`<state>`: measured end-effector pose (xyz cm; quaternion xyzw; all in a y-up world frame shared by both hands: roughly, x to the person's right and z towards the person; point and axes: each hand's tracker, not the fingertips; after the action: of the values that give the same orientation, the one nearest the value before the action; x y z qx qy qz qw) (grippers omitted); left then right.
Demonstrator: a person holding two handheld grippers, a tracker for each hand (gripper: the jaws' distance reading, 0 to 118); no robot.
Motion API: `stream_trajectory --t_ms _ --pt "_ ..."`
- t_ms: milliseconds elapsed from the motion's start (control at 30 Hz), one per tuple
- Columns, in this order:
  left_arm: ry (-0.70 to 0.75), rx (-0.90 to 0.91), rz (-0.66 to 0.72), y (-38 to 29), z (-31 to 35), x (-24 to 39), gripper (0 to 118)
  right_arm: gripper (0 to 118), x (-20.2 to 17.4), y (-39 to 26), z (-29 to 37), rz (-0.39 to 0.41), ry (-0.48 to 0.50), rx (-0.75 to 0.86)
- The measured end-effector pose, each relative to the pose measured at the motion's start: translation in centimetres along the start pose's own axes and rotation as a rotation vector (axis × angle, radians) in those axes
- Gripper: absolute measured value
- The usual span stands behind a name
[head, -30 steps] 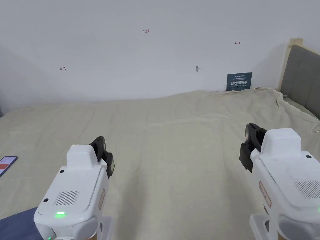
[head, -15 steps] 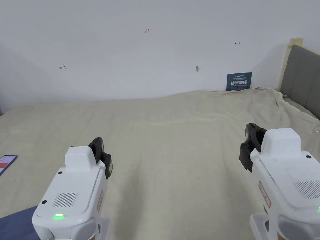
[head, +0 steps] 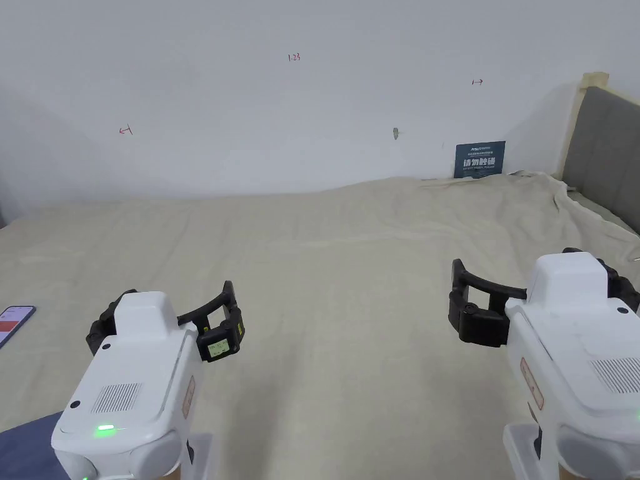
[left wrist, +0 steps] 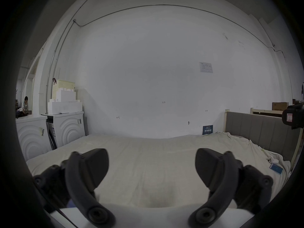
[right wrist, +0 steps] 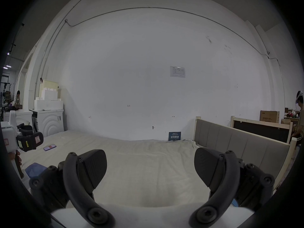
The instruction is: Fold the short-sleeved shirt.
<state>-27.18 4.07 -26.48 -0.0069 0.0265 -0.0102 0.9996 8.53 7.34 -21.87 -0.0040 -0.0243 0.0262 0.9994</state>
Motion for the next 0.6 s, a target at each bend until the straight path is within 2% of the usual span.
stream_trajectory --t_ms 67,600 --pt "-0.003 0.008 0.014 0.06 0.11 -0.25 118 118 0.05 -0.02 -0.1 -0.002 0.003 -0.007" --pt "0.018 0.046 -0.012 0.29 0.3 -0.55 118 118 0.16 0.12 0.26 -0.024 -0.004 0.004"
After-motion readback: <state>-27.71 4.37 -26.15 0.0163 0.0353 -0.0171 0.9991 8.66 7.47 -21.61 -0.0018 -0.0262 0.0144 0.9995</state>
